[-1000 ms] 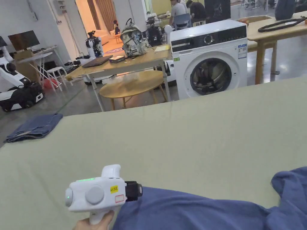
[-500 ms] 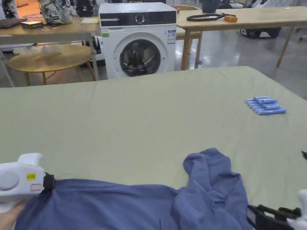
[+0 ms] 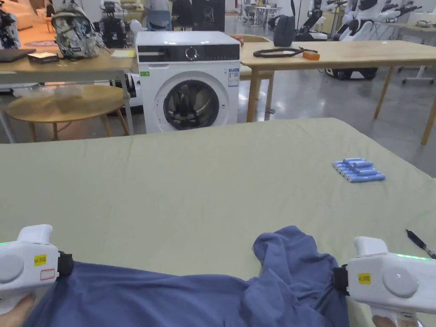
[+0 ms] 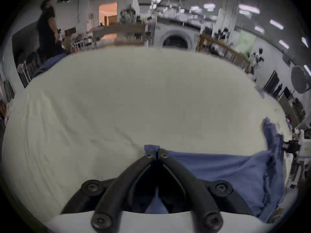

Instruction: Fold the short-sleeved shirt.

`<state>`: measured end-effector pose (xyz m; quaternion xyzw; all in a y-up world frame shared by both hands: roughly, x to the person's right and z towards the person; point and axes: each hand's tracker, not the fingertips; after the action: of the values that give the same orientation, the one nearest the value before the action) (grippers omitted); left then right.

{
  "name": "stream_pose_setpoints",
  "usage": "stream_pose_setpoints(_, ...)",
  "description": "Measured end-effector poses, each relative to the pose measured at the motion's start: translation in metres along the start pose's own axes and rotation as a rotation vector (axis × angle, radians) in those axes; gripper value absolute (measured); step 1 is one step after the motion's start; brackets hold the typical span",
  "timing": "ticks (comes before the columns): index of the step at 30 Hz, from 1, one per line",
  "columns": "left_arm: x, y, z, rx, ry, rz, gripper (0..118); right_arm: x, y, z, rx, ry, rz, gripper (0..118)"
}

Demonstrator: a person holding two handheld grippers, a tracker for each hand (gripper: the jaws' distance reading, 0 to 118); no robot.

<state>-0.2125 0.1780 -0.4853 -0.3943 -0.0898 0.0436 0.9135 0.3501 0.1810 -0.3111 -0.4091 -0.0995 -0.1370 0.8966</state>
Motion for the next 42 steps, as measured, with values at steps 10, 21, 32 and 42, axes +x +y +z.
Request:
stream_pose_setpoints(10, -0.013, 0.031, 0.265, 0.451, -0.053, -0.093, 0, -0.036, 0.060, 0.149, 0.349, 0.134, 0.149, 0)
stream_pose_setpoints(21, -0.008, 0.092, 0.409, 0.726, 0.006, -0.105, 0, -0.081, 0.180, 0.258, 0.599, 0.201, 0.162, 0)
stream_pose_setpoints(32, 0.008, 0.197, 0.415, 0.821, 0.123, -0.076, 0, -0.161, 0.314, 0.292, 0.738, 0.076, 0.257, 0)
stream_pose_setpoints(42, 0.014, 0.253, 0.391, 0.846, 0.166, -0.088, 0, -0.196, 0.377, 0.292, 0.801, 0.038, 0.306, 0)
